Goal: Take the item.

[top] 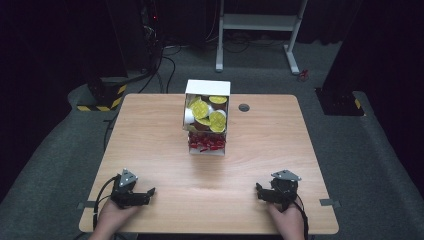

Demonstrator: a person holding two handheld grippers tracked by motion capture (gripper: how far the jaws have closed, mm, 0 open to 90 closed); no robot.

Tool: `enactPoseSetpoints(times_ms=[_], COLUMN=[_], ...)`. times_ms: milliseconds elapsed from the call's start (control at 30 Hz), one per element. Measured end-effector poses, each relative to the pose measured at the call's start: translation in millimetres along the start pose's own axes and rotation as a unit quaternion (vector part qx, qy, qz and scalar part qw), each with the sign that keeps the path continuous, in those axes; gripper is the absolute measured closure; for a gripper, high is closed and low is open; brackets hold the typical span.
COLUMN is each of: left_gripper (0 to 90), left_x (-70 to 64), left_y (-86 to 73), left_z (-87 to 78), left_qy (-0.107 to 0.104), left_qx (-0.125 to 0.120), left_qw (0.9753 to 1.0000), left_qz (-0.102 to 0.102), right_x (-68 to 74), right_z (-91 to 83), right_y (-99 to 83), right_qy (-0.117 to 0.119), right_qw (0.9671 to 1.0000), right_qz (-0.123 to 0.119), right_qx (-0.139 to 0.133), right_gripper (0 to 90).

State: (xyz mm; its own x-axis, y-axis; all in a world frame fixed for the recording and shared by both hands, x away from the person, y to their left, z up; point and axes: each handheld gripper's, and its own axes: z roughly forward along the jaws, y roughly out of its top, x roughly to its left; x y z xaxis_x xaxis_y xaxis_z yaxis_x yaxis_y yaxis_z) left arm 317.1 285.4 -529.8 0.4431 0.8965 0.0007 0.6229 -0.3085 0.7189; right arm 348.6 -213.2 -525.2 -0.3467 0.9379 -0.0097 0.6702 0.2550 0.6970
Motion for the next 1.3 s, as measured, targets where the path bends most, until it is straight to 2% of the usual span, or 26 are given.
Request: enactPoseSetpoints(times_ms=[300,900,1133,1300], left_gripper=[7.4,8.1,15.0,15.9], left_x=[0.6,0.0,0.5,-0.1], left_y=[1.8,4.0,7.0,8.9], left_z=[0.7,0.6,-0.5,-0.6], left_qy=[0.002,0.001,0.003,-0.002], left_qx=[0.005,0.013,0.017,0.021], left_qw=[1.0000,0.9999,0.9998,0.9998], left_qz=[0.004,0.000,-0.002,-0.003], right_x=[-0.1,-0.3,-0.3,-0.4], right_z=[-0.7,-0.7,-0.7,-0.7], right_y=[-0.8,-0.9,-0.9,-0.8], right_qy=[-0.001,-0.001,-0.001,-0.001], right_qw=[1.0000,1.0000,1.0000,1.0000], right_qz=[-0.001,-0.002,-0.002,-0.002], right_qx=[-0.002,-0.002,-0.002,-0.002], right_gripper=[8.3,8.3,8.3,8.3])
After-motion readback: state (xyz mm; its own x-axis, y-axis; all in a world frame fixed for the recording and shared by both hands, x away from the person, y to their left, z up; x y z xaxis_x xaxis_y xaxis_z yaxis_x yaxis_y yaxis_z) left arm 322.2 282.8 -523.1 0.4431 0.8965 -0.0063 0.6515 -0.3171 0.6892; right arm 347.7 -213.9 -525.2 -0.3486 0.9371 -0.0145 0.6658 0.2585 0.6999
